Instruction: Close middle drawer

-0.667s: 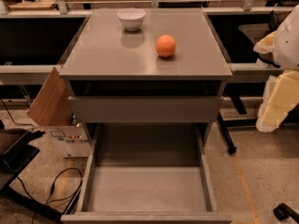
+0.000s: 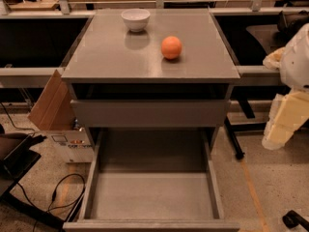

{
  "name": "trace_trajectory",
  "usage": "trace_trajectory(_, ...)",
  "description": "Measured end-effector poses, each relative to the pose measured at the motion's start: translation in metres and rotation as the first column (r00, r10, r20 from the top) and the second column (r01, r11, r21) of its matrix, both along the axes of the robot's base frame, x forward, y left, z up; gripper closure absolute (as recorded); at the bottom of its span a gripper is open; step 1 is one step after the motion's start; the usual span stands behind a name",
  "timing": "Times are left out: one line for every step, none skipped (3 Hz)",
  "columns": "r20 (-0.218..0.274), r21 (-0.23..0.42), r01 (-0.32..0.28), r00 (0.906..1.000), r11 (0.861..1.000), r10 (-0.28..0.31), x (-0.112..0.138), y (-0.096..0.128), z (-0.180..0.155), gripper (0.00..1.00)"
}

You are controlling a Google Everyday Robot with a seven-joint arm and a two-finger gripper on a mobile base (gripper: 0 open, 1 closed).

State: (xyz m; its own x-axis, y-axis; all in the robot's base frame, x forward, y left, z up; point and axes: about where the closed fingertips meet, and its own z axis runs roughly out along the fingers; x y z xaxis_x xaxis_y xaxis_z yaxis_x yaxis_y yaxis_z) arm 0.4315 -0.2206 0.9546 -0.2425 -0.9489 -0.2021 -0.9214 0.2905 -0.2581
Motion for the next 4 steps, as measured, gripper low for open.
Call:
trace_trajectory(0.016,0.005,0.027,0.9995,1.0,-0.027,-0.016,-0.007,-0.038,0.1)
trace_trajectory(0.02,0.049,0.061,0.9978,0.997,-0.062,-0.042,-0.024,-0.099,0.33)
trace_trajectory(0.019,0.081,0.075,0.9969,0.994,-0.077,-0.067,-0.035,-0.166,0.56)
trace_trajectory(-0.006,0.076,0.105,0.9944,0.992,-0.105,-0.091,-0.041,-0.233,0.8)
